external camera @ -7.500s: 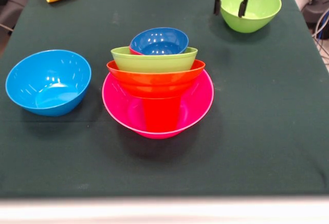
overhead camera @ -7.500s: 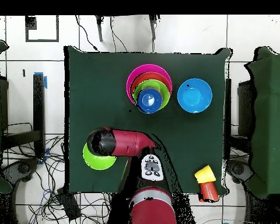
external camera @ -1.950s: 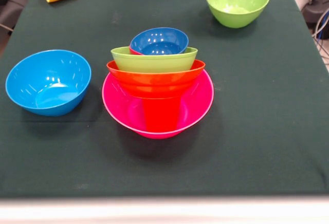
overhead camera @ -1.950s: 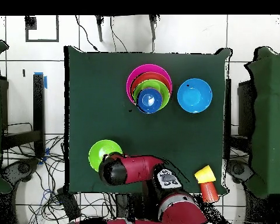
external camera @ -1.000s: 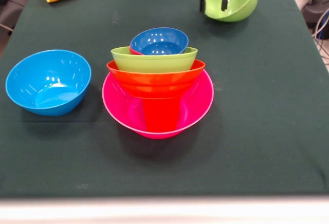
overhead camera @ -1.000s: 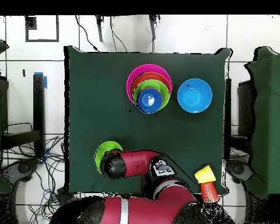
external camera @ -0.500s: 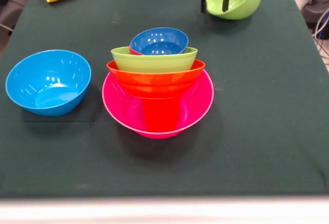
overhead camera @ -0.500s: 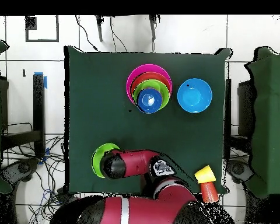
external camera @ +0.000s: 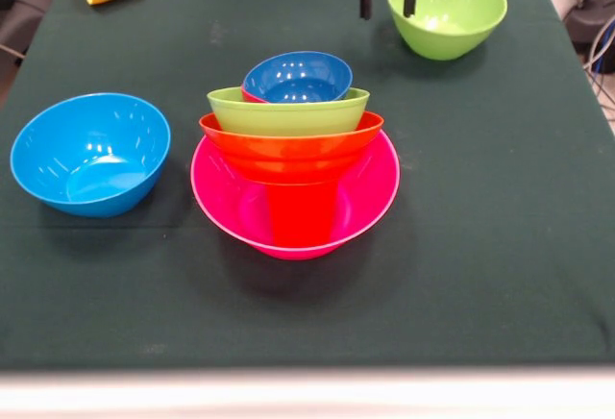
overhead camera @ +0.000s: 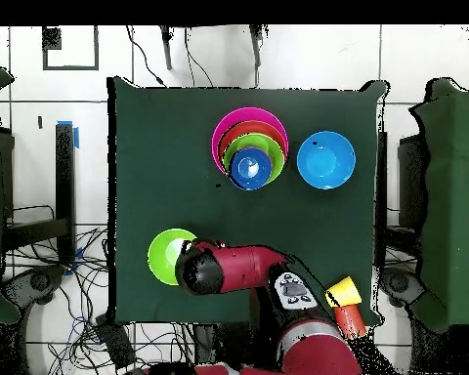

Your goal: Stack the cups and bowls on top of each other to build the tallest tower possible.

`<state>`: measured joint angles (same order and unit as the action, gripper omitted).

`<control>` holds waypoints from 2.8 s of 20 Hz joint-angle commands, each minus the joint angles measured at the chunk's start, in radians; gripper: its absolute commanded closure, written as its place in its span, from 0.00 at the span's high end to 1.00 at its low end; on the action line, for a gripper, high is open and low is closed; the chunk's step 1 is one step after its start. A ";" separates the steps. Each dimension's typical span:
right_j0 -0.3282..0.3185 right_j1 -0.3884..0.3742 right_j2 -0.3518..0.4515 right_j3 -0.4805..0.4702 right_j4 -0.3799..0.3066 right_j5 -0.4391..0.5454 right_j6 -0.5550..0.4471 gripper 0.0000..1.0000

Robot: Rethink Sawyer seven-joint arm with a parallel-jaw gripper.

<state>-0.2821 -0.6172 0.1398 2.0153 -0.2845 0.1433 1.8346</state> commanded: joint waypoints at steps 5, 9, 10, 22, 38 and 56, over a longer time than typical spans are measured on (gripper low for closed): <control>-0.009 0.036 0.085 -0.036 -0.062 0.061 0.006 1.00; 0.016 0.065 0.071 -0.057 -0.054 0.036 0.029 1.00; 0.020 0.070 0.071 -0.060 -0.053 0.031 0.032 1.00; 0.049 0.088 0.086 -0.060 -0.024 0.023 0.056 1.00; 0.058 0.130 0.036 -0.106 -0.045 -0.006 0.052 0.00; -0.229 -0.166 0.291 -0.009 0.070 0.298 -0.036 0.00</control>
<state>-0.4466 -0.6809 0.3040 2.0177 -0.2575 0.2839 1.8346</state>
